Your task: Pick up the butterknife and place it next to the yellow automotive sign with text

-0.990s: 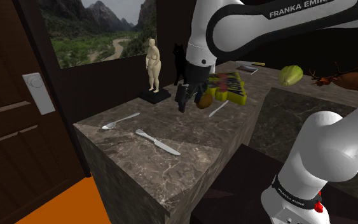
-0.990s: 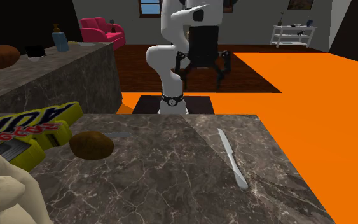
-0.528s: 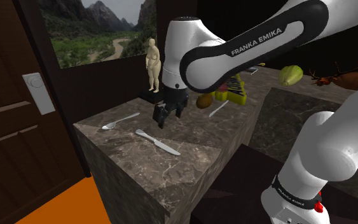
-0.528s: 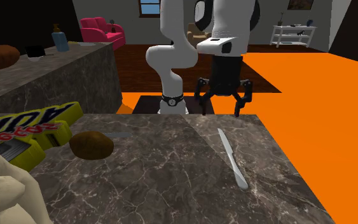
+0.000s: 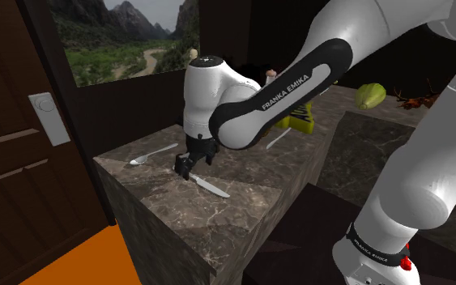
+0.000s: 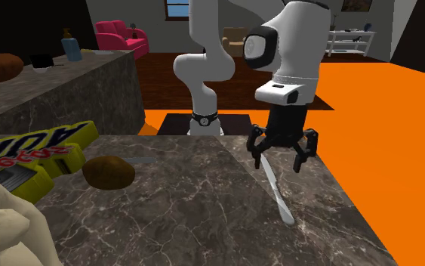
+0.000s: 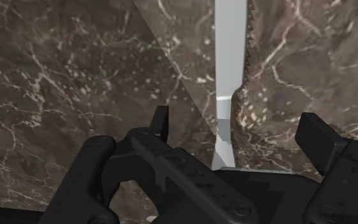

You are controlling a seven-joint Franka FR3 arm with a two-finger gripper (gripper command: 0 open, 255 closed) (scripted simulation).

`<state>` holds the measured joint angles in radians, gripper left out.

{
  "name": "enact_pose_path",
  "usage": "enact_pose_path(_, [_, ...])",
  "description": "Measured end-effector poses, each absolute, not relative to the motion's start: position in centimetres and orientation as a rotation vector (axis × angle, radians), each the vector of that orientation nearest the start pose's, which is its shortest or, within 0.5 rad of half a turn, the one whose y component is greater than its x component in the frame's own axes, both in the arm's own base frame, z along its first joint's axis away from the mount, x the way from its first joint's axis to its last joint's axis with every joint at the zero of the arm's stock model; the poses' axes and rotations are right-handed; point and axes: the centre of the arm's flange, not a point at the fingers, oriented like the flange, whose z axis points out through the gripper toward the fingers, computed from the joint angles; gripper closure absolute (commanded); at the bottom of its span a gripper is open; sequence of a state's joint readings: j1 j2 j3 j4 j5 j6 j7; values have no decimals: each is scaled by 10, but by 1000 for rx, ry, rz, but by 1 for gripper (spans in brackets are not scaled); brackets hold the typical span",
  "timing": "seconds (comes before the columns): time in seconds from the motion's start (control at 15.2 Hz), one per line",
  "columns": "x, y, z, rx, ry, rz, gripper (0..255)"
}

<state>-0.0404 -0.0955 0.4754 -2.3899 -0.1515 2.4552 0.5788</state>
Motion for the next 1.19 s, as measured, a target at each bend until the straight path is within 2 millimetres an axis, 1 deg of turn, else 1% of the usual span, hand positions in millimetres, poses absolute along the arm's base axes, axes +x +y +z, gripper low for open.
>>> enact_pose_path(0.26, [456,211,346,-3183,52,-323,0])
enact_pose_path(0.33, [457,209,338,-3184,52,-323,0])
enact_pose_path(0.4, [459,209,335,-3184,52,-322,0])
enact_pose_path(0.79, [459,210,332,-3183,52,-324,0])
enact_pose_path(0.86, [459,210,332,-3183,52,-324,255])
enact_pose_path(0.99, [460,214,337,-3175,42,-342,255])
enact_pose_path(1.19, [460,214,337,-3174,43,-346,255])
